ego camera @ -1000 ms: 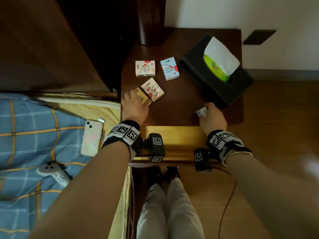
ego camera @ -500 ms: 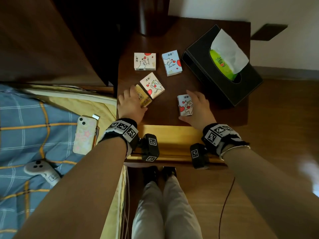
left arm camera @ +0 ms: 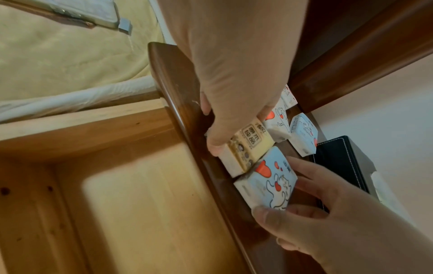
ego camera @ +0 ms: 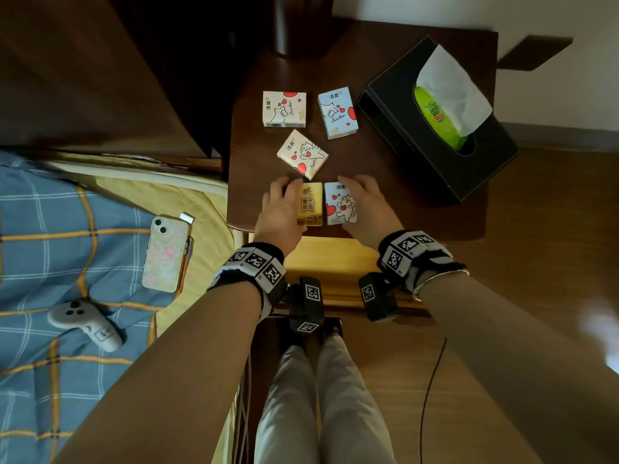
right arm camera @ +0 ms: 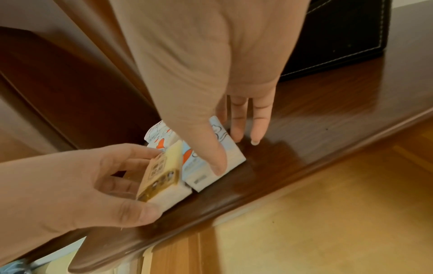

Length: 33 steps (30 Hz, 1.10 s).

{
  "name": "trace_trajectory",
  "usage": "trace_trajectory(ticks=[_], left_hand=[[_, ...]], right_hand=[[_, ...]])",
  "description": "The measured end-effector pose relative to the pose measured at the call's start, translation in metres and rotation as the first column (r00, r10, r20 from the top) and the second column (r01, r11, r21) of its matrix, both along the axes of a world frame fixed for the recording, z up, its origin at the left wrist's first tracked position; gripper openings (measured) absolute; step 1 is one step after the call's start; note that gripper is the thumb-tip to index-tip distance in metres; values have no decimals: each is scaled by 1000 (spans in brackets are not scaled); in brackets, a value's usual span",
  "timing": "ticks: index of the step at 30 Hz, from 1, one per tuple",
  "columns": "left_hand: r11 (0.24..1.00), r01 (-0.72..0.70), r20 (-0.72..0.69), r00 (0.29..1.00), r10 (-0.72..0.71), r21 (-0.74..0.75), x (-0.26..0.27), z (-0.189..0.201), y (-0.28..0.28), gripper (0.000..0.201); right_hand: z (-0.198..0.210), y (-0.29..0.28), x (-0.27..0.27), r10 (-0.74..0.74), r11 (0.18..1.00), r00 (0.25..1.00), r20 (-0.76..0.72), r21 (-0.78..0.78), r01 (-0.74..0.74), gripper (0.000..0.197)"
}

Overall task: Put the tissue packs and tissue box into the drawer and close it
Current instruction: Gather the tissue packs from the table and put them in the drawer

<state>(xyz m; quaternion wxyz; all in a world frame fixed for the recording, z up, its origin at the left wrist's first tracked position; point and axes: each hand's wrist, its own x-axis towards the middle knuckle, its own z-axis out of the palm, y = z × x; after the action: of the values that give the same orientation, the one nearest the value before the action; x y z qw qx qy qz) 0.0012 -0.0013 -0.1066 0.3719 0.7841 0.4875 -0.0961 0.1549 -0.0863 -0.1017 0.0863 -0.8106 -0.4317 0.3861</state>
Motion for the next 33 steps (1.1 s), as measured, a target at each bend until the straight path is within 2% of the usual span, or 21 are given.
trace_trajectory(ticks=[6, 9, 11, 12, 15, 18, 24, 27, 30, 33], left_hand=[[1000, 11, 8, 1000, -11, -2, 6, 2, 3, 92], [997, -61, 56, 996, 64, -54, 4, 6, 1, 104], [988, -147, 115, 982, 152, -55, 3, 8, -2, 100], [983, -181, 133, 974, 181, -11, 4, 10, -3, 92], [942, -232, 103, 972, 213, 242, 12, 15, 7, 64], [914, -195, 22, 979, 200, 355, 32, 21, 29, 58], [960, -41, -174, 981, 91, 276, 63, 15, 64, 86], [972, 18, -232, 972, 38, 235, 67, 8, 71, 92], [982, 23, -215, 976, 18, 189, 64, 5, 76, 89], [994, -11, -122, 992, 25, 110, 54, 5, 81, 87]], right_hand=[[1, 3, -2, 4, 1000, 1000, -13, 3, -4, 86], [9, 2, 0, 45, 998, 999, 25, -42, -44, 98], [16, 3, 3, 77, 996, 995, 69, -58, -73, 101], [19, 4, 4, 79, 996, 993, 89, -46, -75, 100], [27, 18, 13, 19, 998, 985, 169, 62, -30, 86], [28, 44, 24, -36, 989, 975, 220, 150, 3, 70], [16, 92, 36, 110, 990, 956, 272, 60, -131, 76], [10, 109, 43, 167, 984, 949, 267, 14, -177, 83], [6, 116, 49, 248, 969, 942, 225, -70, -238, 93], [4, 115, 48, 251, 968, 929, 272, -72, -241, 96]])
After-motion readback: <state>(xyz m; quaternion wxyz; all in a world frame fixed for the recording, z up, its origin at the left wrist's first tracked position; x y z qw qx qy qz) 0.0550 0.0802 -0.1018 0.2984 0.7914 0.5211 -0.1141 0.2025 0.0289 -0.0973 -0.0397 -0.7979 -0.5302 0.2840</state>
